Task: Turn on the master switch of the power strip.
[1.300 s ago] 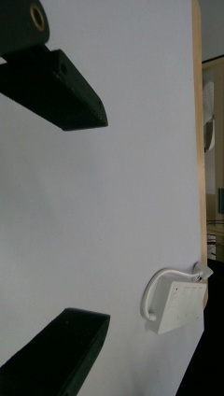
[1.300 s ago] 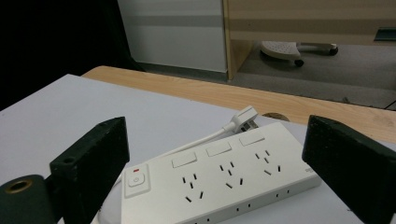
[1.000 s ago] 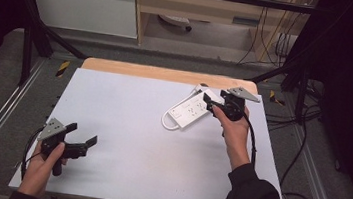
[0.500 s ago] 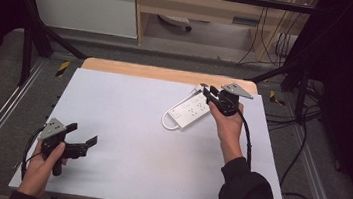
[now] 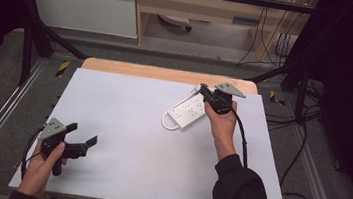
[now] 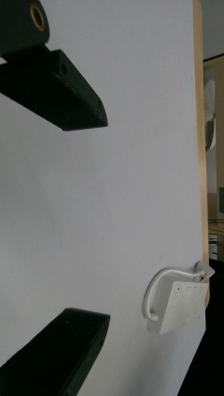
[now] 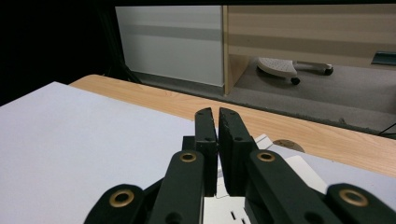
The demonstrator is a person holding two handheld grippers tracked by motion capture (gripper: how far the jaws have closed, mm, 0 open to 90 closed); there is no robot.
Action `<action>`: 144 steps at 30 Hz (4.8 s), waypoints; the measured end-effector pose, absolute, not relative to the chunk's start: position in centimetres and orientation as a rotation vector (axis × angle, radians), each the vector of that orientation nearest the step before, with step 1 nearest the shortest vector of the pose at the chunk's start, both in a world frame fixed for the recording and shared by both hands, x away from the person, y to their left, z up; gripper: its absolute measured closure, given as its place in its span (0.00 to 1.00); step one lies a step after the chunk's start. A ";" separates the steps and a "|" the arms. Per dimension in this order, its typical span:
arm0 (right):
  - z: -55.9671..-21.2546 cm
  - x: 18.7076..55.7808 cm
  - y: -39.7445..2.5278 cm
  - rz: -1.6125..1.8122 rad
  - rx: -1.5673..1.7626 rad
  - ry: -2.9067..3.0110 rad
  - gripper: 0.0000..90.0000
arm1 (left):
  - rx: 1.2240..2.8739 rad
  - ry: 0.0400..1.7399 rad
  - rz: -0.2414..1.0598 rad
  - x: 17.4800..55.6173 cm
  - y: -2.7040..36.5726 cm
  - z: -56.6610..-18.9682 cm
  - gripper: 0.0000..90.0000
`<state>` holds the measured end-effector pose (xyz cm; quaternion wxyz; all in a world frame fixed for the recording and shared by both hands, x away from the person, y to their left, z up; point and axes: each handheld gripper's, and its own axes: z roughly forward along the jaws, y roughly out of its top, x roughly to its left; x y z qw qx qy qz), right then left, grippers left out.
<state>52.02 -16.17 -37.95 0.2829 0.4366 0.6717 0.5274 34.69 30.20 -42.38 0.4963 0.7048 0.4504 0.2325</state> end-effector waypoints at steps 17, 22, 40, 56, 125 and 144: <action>-39.6 52.8 -14.7 1.396 1.198 1.847 1.00 | 1.708 1.091 0.563 34.7 30.2 -42.4 0.06; -40.0 52.9 -14.5 1.389 1.198 1.856 1.00 | 1.707 1.091 0.563 34.7 30.2 -42.4 0.06; -41.0 53.1 -13.7 1.364 1.201 1.898 1.00 | 1.709 1.090 0.564 34.7 30.2 -42.4 0.06; -41.6 53.1 -13.1 1.349 1.201 1.928 1.00 | 1.709 1.089 0.564 34.7 30.2 -42.4 0.06; -44.4 51.4 -9.3 1.229 1.108 2.146 1.00 | 1.714 1.086 0.567 34.7 30.2 -42.4 0.07; -44.5 51.2 -9.1 1.227 1.104 2.149 1.00 | 1.716 1.088 0.566 34.7 30.2 -42.4 0.07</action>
